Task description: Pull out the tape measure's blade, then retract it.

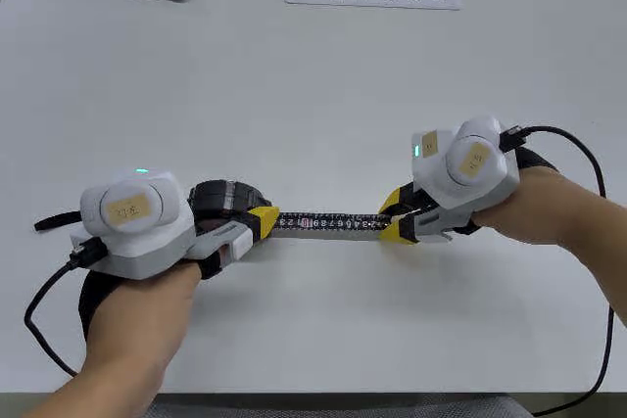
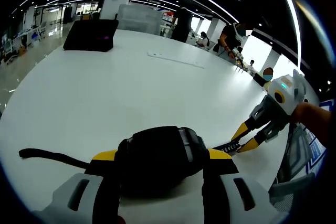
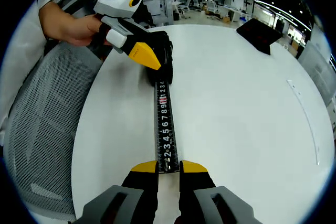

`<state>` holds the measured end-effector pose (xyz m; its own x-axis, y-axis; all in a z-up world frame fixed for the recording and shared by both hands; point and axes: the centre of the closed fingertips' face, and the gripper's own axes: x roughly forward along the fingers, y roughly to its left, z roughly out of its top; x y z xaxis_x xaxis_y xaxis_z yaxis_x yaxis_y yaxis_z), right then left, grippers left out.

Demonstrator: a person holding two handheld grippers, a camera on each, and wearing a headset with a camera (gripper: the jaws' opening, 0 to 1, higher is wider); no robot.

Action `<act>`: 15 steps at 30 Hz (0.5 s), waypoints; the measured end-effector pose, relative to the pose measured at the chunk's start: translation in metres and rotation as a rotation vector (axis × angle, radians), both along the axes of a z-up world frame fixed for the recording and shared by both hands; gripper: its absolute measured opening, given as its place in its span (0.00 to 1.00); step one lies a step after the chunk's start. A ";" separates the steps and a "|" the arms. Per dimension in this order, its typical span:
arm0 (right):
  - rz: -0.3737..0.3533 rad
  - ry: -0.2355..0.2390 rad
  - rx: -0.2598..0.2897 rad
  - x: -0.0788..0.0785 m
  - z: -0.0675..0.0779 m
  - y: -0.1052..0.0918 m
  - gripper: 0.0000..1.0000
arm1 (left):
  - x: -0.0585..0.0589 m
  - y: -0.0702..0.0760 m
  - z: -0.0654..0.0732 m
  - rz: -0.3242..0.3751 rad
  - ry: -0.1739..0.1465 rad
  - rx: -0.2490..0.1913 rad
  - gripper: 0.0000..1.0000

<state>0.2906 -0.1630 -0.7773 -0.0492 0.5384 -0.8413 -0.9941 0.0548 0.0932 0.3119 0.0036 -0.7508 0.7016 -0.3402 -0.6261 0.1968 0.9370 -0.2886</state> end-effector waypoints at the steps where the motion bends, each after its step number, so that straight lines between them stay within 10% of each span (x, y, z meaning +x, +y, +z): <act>1: 0.001 0.000 0.003 0.000 0.000 0.001 0.11 | 0.000 0.000 0.000 -0.001 0.000 -0.001 0.59; 15: 0.024 0.004 0.023 0.002 0.000 0.023 0.11 | 0.000 0.000 0.000 -0.001 0.000 -0.009 0.59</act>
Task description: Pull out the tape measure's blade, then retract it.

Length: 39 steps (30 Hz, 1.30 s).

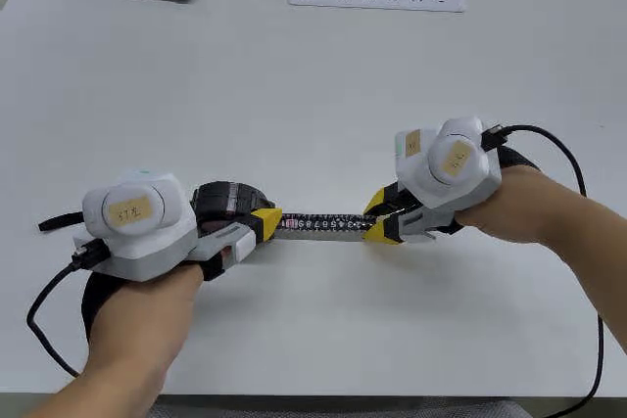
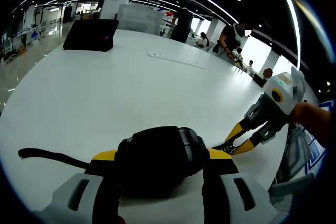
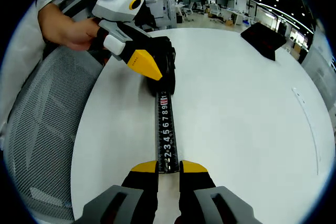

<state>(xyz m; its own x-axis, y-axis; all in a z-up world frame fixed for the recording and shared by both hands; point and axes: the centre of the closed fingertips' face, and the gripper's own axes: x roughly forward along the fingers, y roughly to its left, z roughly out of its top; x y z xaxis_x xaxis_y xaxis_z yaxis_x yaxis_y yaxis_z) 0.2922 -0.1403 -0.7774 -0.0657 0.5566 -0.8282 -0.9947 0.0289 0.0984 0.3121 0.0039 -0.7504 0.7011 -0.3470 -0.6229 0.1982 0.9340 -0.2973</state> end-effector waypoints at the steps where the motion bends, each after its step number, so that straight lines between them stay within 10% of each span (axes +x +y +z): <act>1: 0.001 0.000 0.002 0.000 0.000 0.001 0.11 | 0.000 0.000 0.000 0.000 0.000 -0.001 0.59; 39: 0.022 0.014 0.079 -0.001 0.001 0.061 0.11 | 0.000 0.000 0.000 0.003 -0.001 -0.009 0.59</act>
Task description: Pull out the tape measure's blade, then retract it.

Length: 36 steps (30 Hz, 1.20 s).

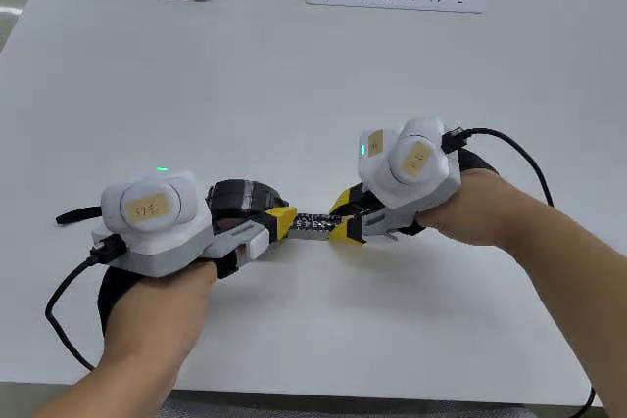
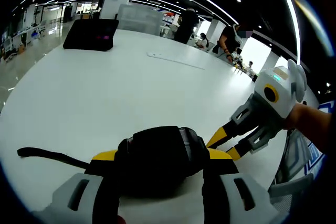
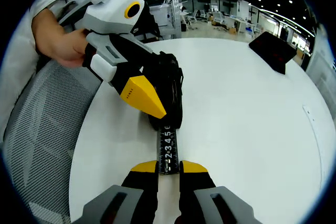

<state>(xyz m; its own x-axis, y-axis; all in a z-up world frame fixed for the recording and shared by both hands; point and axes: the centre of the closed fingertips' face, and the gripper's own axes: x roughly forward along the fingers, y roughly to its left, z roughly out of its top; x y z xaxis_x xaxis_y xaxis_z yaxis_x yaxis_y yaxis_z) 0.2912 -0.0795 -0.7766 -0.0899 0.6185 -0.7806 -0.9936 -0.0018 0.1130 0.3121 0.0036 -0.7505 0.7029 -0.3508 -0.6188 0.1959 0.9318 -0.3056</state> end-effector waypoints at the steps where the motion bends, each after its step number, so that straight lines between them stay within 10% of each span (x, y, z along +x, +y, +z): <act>1: 0.002 -0.001 0.000 0.000 0.000 0.001 0.11 | 0.000 0.000 0.000 -0.001 0.000 0.000 0.59; 36: 0.008 0.000 0.082 -0.003 0.001 0.042 0.12 | 0.001 0.000 0.000 0.001 -0.014 -0.013 0.60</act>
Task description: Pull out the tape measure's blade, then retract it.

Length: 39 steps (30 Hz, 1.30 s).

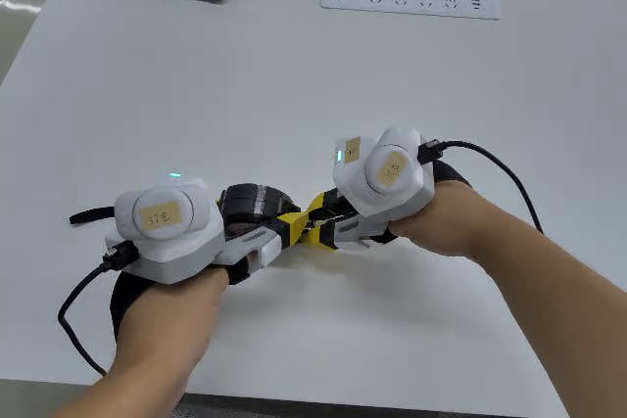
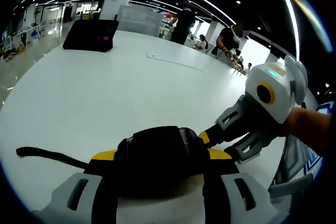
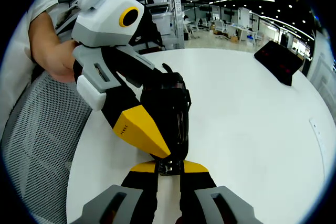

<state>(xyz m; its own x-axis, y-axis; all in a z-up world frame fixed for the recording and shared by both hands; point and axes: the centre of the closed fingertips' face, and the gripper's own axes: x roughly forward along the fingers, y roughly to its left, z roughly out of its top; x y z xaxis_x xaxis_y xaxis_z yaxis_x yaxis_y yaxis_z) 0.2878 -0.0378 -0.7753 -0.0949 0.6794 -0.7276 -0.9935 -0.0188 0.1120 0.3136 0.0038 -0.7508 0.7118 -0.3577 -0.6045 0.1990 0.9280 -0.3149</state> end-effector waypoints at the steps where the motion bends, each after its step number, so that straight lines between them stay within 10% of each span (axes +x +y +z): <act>1: -0.002 0.000 0.001 0.000 0.000 0.000 0.12 | 0.000 0.000 0.000 -0.002 -0.001 0.001 0.60; 39: -0.110 -0.022 0.063 0.004 0.013 -0.007 0.36 | 0.000 0.001 0.006 -0.078 -0.039 0.097 0.61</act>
